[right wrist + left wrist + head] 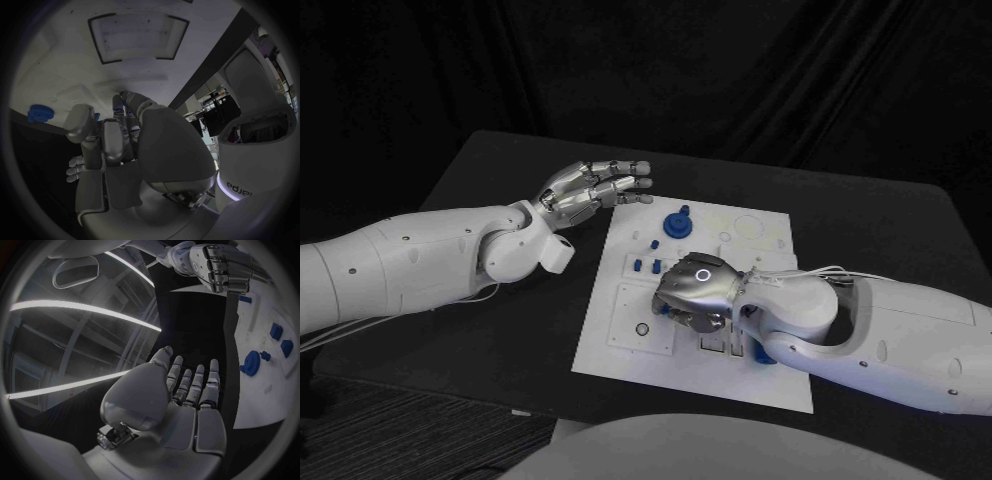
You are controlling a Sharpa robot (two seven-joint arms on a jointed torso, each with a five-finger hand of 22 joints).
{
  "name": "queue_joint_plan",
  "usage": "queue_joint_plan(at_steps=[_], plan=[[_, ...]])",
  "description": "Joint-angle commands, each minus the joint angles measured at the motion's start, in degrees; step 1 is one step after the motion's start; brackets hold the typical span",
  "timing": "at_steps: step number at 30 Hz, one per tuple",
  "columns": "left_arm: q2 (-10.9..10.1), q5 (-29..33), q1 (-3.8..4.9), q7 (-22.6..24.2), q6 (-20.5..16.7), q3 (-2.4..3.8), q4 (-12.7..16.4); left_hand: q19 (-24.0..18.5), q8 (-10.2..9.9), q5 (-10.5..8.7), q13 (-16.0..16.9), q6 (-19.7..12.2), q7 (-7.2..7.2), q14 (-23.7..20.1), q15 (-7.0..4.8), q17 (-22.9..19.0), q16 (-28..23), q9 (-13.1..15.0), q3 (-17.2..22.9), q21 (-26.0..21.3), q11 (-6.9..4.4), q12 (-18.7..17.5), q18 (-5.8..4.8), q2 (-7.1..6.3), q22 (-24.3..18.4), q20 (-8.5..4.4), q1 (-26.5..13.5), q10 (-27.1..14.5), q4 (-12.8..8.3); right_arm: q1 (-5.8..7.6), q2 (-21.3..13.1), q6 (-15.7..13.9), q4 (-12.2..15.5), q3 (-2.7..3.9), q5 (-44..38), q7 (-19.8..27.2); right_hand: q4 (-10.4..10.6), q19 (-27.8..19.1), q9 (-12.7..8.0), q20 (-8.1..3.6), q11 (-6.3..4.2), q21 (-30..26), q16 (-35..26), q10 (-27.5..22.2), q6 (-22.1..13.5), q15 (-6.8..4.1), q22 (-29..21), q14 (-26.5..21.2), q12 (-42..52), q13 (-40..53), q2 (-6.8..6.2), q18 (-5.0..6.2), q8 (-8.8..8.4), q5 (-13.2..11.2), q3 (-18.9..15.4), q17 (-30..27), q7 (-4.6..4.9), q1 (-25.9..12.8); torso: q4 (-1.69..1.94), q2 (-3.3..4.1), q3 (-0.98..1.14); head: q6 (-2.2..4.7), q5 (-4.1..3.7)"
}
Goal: Assemble the parts on the task board
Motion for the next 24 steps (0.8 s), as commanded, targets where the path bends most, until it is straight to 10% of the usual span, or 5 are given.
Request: queue_joint_plan(at_steps=[1,3,7,15,24], plan=[[0.1,0.5,-0.10,2.4,0.8,0.05,0.1,0.3,0.2,0.00,0.0,-0.1,0.40,-0.1,-0.01,-0.1,0.2,-0.1,0.3,0.3,0.50,0.2,-0.90,0.26,-0.1,0.15,-0.2,0.0,-0.1,-0.23,0.0,-0.2,0.0,-0.08,-0.1,-1.8,0.2,-0.7,-0.5,0.20,0.55,-0.8,-0.6,-0.9,-1.5,0.15,7.2,-0.4,-0.7,-0.1,-0.39,0.46,-0.94,-0.3,0.6,-0.4,0.40,-0.8,0.08,-0.02,0.00,-0.01,-0.05],[0.1,0.5,-0.11,2.3,0.8,0.05,0.1,0.3,0.2,0.00,0.0,-0.1,0.40,-0.1,-0.01,-0.1,0.2,-0.1,0.3,0.3,0.50,0.2,-0.90,0.26,-0.1,0.15,-0.2,0.0,-0.1,-0.23,-0.1,-0.3,0.0,-0.08,-0.1,-2.4,0.5,-0.9,-1.5,0.58,1.25,-1.2,-0.7,-3.0,-5.3,0.70,7.1,-0.5,-1.8,-0.5,-0.98,0.48,-1.37,-0.5,1.1,-0.7,1.07,-1.7,0.04,0.00,0.00,-0.01,-0.03],[0.1,0.5,-0.12,2.3,0.8,0.05,0.1,0.3,0.2,0.00,0.0,-0.1,0.40,-0.1,-0.01,-0.1,0.2,-0.1,0.3,0.3,0.50,0.2,-0.90,0.26,-0.1,0.15,-0.2,0.0,-0.1,-0.24,-0.2,-0.7,-0.2,-0.08,-0.1,-3.4,0.6,-1.7,-4.1,1.81,2.97,-3.5,-2.8,-10.0,-15.0,2.07,6.5,-2.0,-5.0,-1.2,-2.33,0.85,-1.29,-1.3,1.6,-4.7,-4.06,-3.1,-0.04,-0.01,-0.02,-0.01,0.05],[0.0,0.5,-0.15,2.2,0.8,0.05,0.1,0.3,0.2,0.00,0.0,-0.2,0.46,-0.2,0.05,-0.1,0.2,-0.1,0.5,0.3,0.53,0.1,-0.95,0.23,-0.1,0.15,-0.4,-0.1,-0.2,-0.24,-0.9,-4.6,-0.2,-0.08,-0.1,-3.0,-0.1,-2.9,-6.1,2.57,3.78,-6.3,-3.7,-17.1,-24.7,2.49,5.8,-2.9,-5.3,-1.1,-1.86,1.40,-1.59,-2.9,-1.3,-6.3,-5.09,-3.2,-0.03,0.01,0.00,-0.01,0.06],[0.1,0.5,-0.19,2.2,0.8,0.05,0.0,0.3,0.2,-0.01,0.0,-0.2,0.48,-0.2,0.05,-0.1,0.2,-0.1,0.5,0.3,0.53,0.1,-0.96,0.20,-0.1,0.15,-0.4,-0.1,-0.2,0.63,-4.1,-13.0,1.4,-0.07,0.9,-1.0,0.3,-2.3,-6.2,2.66,3.77,-5.6,-3.1,-17.5,-26.1,2.56,6.0,-2.5,-4.1,-0.9,-1.24,1.23,-1.43,-3.2,-2.7,-5.6,-5.80,-3.3,-0.04,0.01,0.08,-0.01,-0.17]])
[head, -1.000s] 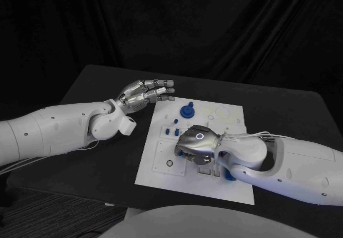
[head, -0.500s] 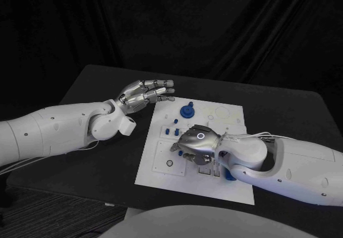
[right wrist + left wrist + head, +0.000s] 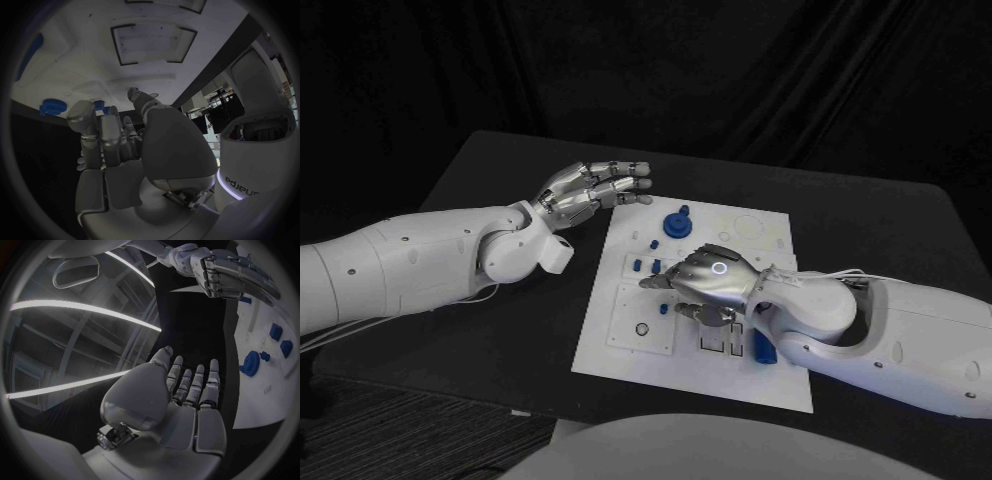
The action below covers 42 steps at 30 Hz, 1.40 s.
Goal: Assemble the parts on the task board
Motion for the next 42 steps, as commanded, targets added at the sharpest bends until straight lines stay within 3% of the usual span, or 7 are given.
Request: queue_joint_plan(at_steps=[1,4,12,17,26,36,42], plan=[[0.1,0.5,-0.10,2.2,0.6,0.05,0.0,0.3,0.2,-0.01,0.0,0.0,0.26,-0.2,0.05,-0.1,0.2,-0.1,0.3,0.3,0.53,0.1,-0.96,0.20,-0.1,0.15,-0.4,-0.1,0.1,1.03,-1.8,-7.4,1.2,0.02,1.6,0.8,0.1,0.3,0.3,0.24,-0.07,0.5,0.6,0.2,2.8,-0.06,6.1,0.1,1.0,0.2,0.80,0.33,0.40,-0.1,-0.7,0.3,-0.09,0.2,0.03,0.03,0.06,-0.01,-0.19],[0.0,0.5,-0.11,2.3,0.5,0.05,0.1,0.3,0.2,-0.01,0.0,0.0,0.26,-0.2,0.05,-0.1,0.2,-0.1,0.3,0.3,0.53,0.2,-0.97,0.20,-0.1,0.15,-0.4,-0.1,0.0,2.89,-4.3,-8.7,2.5,0.02,6.1,1.3,0.5,0.6,0.8,0.10,-0.31,0.8,0.9,1.0,6.6,-0.23,6.2,0.4,2.2,0.3,1.28,0.26,1.22,-0.1,-1.1,0.7,0.53,0.0,0.02,0.02,0.08,-0.01,-0.26],[-0.3,0.5,-0.12,2.2,0.1,0.05,0.2,0.3,0.2,0.00,0.1,0.0,0.26,-0.1,0.06,0.0,0.3,-0.1,0.3,0.3,0.54,0.4,-0.97,0.18,-0.1,0.15,-0.4,0.0,0.0,8.24,-12.1,-8.2,4.2,0.01,29.7,2.4,2.9,1.7,1.9,-0.79,-2.24,2.0,2.0,9.2,15.8,-1.48,6.7,1.4,8.7,1.7,2.45,0.06,4.15,-0.3,-0.3,2.4,5.80,-1.4,0.19,-0.08,0.03,-0.01,-0.79],[-0.6,0.5,-0.13,2.2,0.0,0.04,0.3,0.4,0.2,0.02,0.1,0.1,0.26,-0.1,0.06,0.0,0.5,-0.1,0.4,0.3,0.55,0.5,-0.98,0.15,-0.1,0.15,-0.4,0.0,0.0,9.34,-15.9,-6.4,3.4,-0.01,34.8,1.9,3.9,2.7,2.0,-2.34,-4.19,3.9,2.9,13.2,17.6,-3.08,7.2,2.3,14.1,4.6,2.15,-0.30,4.58,-0.7,-1.2,4.1,5.75,-2.0,0.00,-0.12,-0.02,-0.01,-0.84],[-1.0,0.5,-0.29,2.2,0.0,0.04,0.3,0.4,0.2,0.05,0.1,0.1,0.26,-0.1,0.06,0.0,0.5,-0.1,0.4,0.3,0.55,0.5,-0.98,0.13,-0.1,0.15,-0.5,0.0,0.0,8.59,-19.7,-3.0,2.4,-0.05,28.9,2.0,6.3,3.7,2.1,-2.60,-4.22,5.8,3.5,10.7,20.3,-3.08,7.7,3.0,18.2,8.0,1.68,-0.73,4.96,-3.7,-3.0,5.4,5.50,-3.5,-0.05,-0.07,0.01,-0.01,-1.63],[-0.8,0.5,-0.51,2.3,0.2,0.04,0.3,0.4,0.2,0.11,0.1,0.1,0.26,0.0,0.07,0.0,0.5,-0.1,0.4,0.3,0.55,0.4,-0.98,0.11,-0.1,0.15,-0.5,0.0,-0.1,7.22,-19.6,-0.2,1.8,-0.06,25.8,2.6,8.1,4.0,1.1,-1.36,-2.20,6.1,3.8,4.2,17.5,-1.56,7.8,3.2,12.5,5.4,0.62,-0.88,2.40,-6.4,-5.3,5.8,6.19,-3.7,-0.16,0.19,0.25,-0.01,-1.99],[-0.5,0.5,-0.64,2.5,0.4,0.04,0.1,0.4,0.2,0.16,0.1,0.1,0.25,-0.1,0.07,0.0,0.5,-0.1,0.5,0.3,0.55,0.3,-0.99,0.13,-0.1,0.14,-0.5,0.0,-0.1,5.83,-18.7,0.3,1.0,-0.06,24.4,3.3,7.8,3.9,0.7,-0.68,-1.46,5.7,3.6,3.3,16.9,-0.90,7.7,3.0,9.7,3.3,0.78,-0.78,1.42,-6.7,-6.7,5.4,6.44,-2.0,-0.04,0.02,0.12,-0.01,-1.82]])
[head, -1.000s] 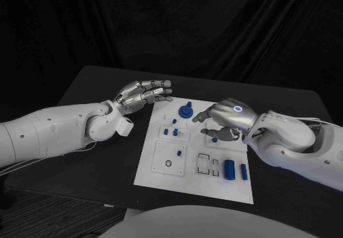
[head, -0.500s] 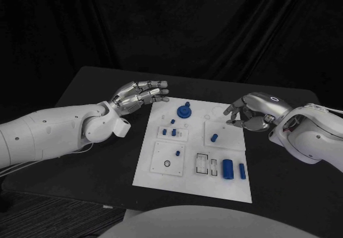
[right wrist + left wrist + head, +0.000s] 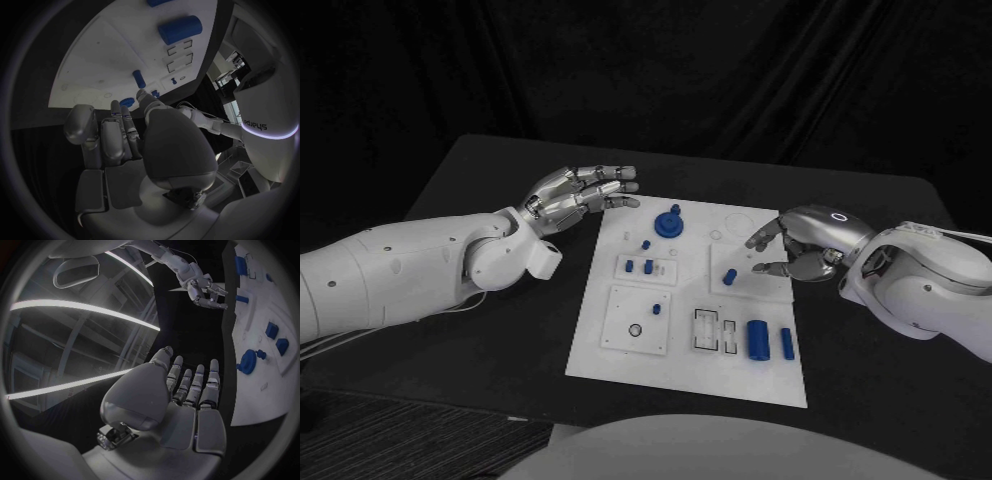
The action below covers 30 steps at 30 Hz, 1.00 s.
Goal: Assemble the parts on the task board
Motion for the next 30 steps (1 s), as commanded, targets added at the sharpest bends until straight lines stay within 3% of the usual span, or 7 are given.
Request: queue_joint_plan(at_steps=[1,7,20,24,25,30], plan=[[0.2,0.5,-0.11,2.5,0.5,0.05,0.0,0.4,0.2,0.17,0.1,0.1,0.25,-0.1,0.07,0.0,0.3,-0.1,0.3,0.4,0.15,0.1,-0.99,0.14,-0.1,0.14,-0.5,0.0,0.1,-0.94,0.6,1.4,-0.5,0.02,-2.9,1.3,-0.2,-0.1,-0.1,0.50,0.04,-0.5,0.0,-0.4,-0.5,0.54,7.7,-0.1,-0.9,-0.7,0.21,-0.76,-0.53,-0.1,-0.5,-0.2,-0.11,1.4,0.13,-0.10,-0.09,-0.01,0.05],[0.2,0.5,-0.19,2.6,0.7,0.05,0.0,0.4,0.2,0.30,0.0,0.1,0.22,-0.2,0.09,-0.1,0.2,-0.1,0.5,0.4,0.16,0.0,-1.00,0.22,-0.1,0.14,-0.4,0.0,0.0,-2.42,2.6,0.1,-2.2,0.02,-3.8,2.6,-1.3,0.0,0.0,0.68,0.17,-0.4,0.1,0.6,0.3,0.66,7.8,-0.1,-2.2,-2.1,0.74,-0.74,-0.56,3.1,-0.2,-0.1,-0.26,4.0,0.18,-0.11,-0.11,-0.01,-0.01],[0.2,0.5,-0.37,2.5,1.0,0.05,0.1,0.4,0.2,0.43,0.0,0.0,0.21,-0.2,0.11,-0.1,0.2,-0.1,0.8,0.4,0.19,0.0,-1.03,0.31,-0.1,0.14,-0.4,0.0,-0.2,-3.87,5.9,-0.3,-4.6,0.03,-4.6,4.2,-1.1,0.3,0.1,0.55,-0.16,0.2,0.3,2.7,0.6,0.43,7.9,0.1,-2.4,-2.7,0.84,-0.82,-0.67,2.5,-0.3,0.3,-0.30,4.2,0.24,0.03,-0.09,-0.01,-0.07],[0.3,0.5,-0.43,2.4,1.2,0.05,0.1,0.4,0.2,0.47,0.0,0.0,0.22,-0.3,0.13,-0.1,0.2,-0.1,0.9,0.4,0.20,0.0,-1.04,0.35,-0.1,0.14,-0.4,0.0,-0.2,-4.24,6.9,-0.7,-5.4,0.03,-4.7,4.4,-0.7,1.5,0.2,0.13,-0.80,3.1,1.7,5.4,1.2,-0.13,8.7,1.2,-2.3,-3.0,1.04,-1.31,-0.58,2.8,0.2,3.0,-0.35,4.5,0.28,0.06,-0.05,-0.01,-0.12],[0.3,0.5,-0.44,2.5,1.3,0.05,0.1,0.4,0.2,0.47,0.0,0.0,0.22,-0.3,0.13,-0.1,0.2,-0.1,0.9,0.4,0.20,0.0,-1.04,0.35,-0.1,0.14,-0.4,0.0,-0.2,-4.28,7.0,-0.8,-5.5,0.03,-4.7,4.4,-0.6,1.8,0.2,0.01,-0.95,3.7,2.0,5.9,1.3,-0.26,8.8,1.4,-2.4,-3.1,1.09,-1.43,-0.51,2.8,0.3,3.5,-0.35,4.6,0.42,0.02,-0.11,-0.01,-0.24],[0.3,0.5,-0.50,2.5,1.4,0.05,0.0,0.4,0.2,0.54,0.0,0.0,0.25,-0.3,0.14,-0.2,0.2,-0.1,0.9,0.3,0.23,-0.1,-1.06,0.30,-0.2,0.14,-0.4,0.0,-0.3,-4.51,7.8,-1.8,-6.1,0.04,-4.7,4.8,-0.1,2.2,0.8,-0.43,-1.38,4.7,2.4,7.8,3.6,-0.66,9.0,1.8,-3.0,-3.6,1.28,-1.58,0.47,2.9,1.3,4.2,-0.53,5.0,0.43,-0.03,-0.17,-0.01,-0.12]])
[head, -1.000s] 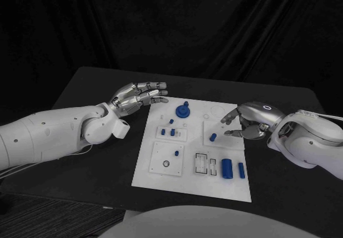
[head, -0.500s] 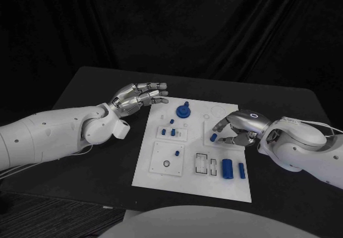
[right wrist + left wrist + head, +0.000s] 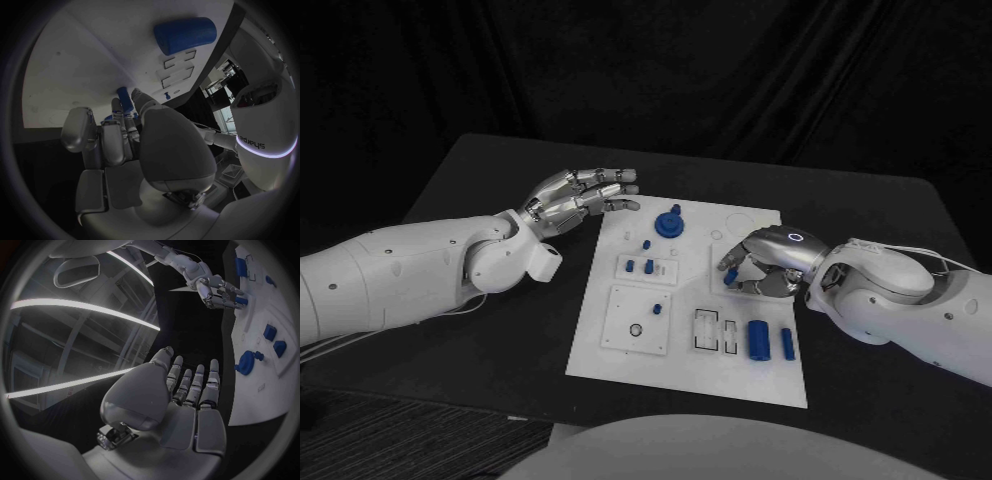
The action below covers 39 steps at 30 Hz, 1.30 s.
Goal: Assemble the parts on the task board
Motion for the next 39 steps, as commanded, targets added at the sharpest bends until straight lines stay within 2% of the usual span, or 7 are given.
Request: queue_joint_plan(at_steps=[1,10,14,20,26,34,39], plan=[[0.1,0.5,-0.11,2.4,1.0,0.05,0.1,0.4,0.2,0.42,0.0,-0.1,0.28,-0.4,0.15,-0.1,0.1,-0.1,0.4,0.3,0.28,0.0,-1.08,0.27,-0.1,0.13,-0.4,0.0,0.0,-0.22,0.3,-1.9,-0.4,0.03,-0.6,1.1,0.2,0.4,0.4,-0.30,-0.13,0.6,0.4,0.9,1.3,-0.27,9.0,0.5,-0.5,-0.2,0.31,-0.66,0.69,0.1,0.7,0.3,-0.15,0.6,0.06,-0.05,-0.07,-0.01,0.10],[-0.4,0.5,-0.14,2.1,0.9,0.05,0.1,0.4,0.2,0.69,0.0,0.0,0.29,-0.4,0.14,-0.1,0.2,-0.1,0.6,0.3,0.36,0.1,-1.11,0.30,-0.1,0.13,-0.5,0.0,-0.2,-0.32,0.5,-4.1,-0.6,0.03,-0.6,2.0,-1.3,0.8,2.7,-1.01,-1.04,1.9,0.6,4.5,7.7,-1.05,9.2,0.7,-1.2,-0.4,1.56,-0.85,3.78,-0.3,3.3,0.8,-0.98,3.9,0.07,-0.08,-0.06,-0.01,0.31],[-0.5,0.5,-0.15,1.9,1.0,0.05,0.1,0.4,0.2,0.95,0.1,0.0,0.31,-0.4,0.12,-0.1,0.2,-0.1,0.8,0.3,0.36,0.2,-1.13,0.35,-0.2,0.12,-0.5,0.0,-0.3,-0.32,-0.1,-5.9,-0.2,0.04,-0.6,2.6,-2.7,0.7,3.4,-1.33,-1.44,2.3,0.4,6.1,8.9,-1.38,9.3,0.6,-1.4,-0.4,2.15,-0.91,4.27,-0.8,4.2,0.5,-1.16,5.6,0.16,-0.10,-0.04,-0.01,0.49],[-0.5,0.5,-0.15,1.6,1.0,0.05,0.1,0.4,0.2,1.24,0.1,0.0,0.32,-0.4,0.12,-0.1,0.3,-0.2,1.0,0.3,0.34,0.2,-1.14,0.35,-0.2,0.11,-0.6,0.1,-0.4,-0.15,-1.6,-6.5,1.4,0.04,-0.6,2.2,-2.8,0.6,3.7,-1.44,-1.53,2.2,0.3,6.8,8.6,-1.45,9.3,0.6,-1.6,-0.4,2.10,-0.89,4.00,-1.7,4.3,0.5,-1.15,5.5,0.14,-0.12,-0.04,-0.01,0.80],[-0.2,0.5,-0.16,1.3,1.1,0.05,0.0,0.4,0.2,1.51,0.1,0.0,0.34,-0.3,0.17,-0.1,0.5,-0.2,1.2,0.3,0.27,0.2,-1.15,0.33,-0.2,0.11,-0.6,0.1,-0.5,1.21,-2.9,-6.1,3.3,0.05,-0.6,1.6,-3.1,0.5,3.9,-1.56,-1.78,2.4,0.3,7.8,8.7,-1.63,9.3,0.6,-1.7,-0.3,2.18,-0.92,3.88,-2.2,4.6,0.6,-1.27,5.7,0.03,-0.13,-0.06,-0.01,1.00],[0.0,0.5,-0.17,1.0,1.2,0.05,-0.1,0.4,0.2,1.67,0.1,0.0,0.30,-0.2,0.30,0.0,0.7,-0.2,1.4,0.3,0.24,0.2,-1.15,0.34,-0.3,0.11,-0.7,0.1,-0.6,3.88,-4.0,-4.5,7.6,0.06,-0.3,0.8,-3.3,0.5,3.9,-1.69,-1.96,2.6,0.3,8.7,8.4,-1.78,9.3,0.6,-1.8,-0.3,2.14,-0.94,3.53,-2.8,4.7,0.6,-1.33,5.7,0.15,-0.19,-0.10,-0.01,1.10],[0.2,0.5,-0.17,0.9,1.3,0.05,-0.3,0.4,0.2,1.73,0.1,0.0,0.30,-0.1,0.34,0.0,0.7,-0.2,1.5,0.3,0.21,0.2,-1.15,0.34,-0.3,0.11,-0.7,0.1,-0.7,4.53,-3.0,-3.1,9.9,0.06,-0.3,0.4,-3.5,0.5,3.9,-1.75,-2.03,2.6,0.3,9.0,8.3,-1.84,9.3,0.6,-1.8,-0.2,2.07,-0.94,3.39,-2.7,4.7,0.7,-1.35,5.8,0.07,-0.11,-0.10,-0.01,1.13]])
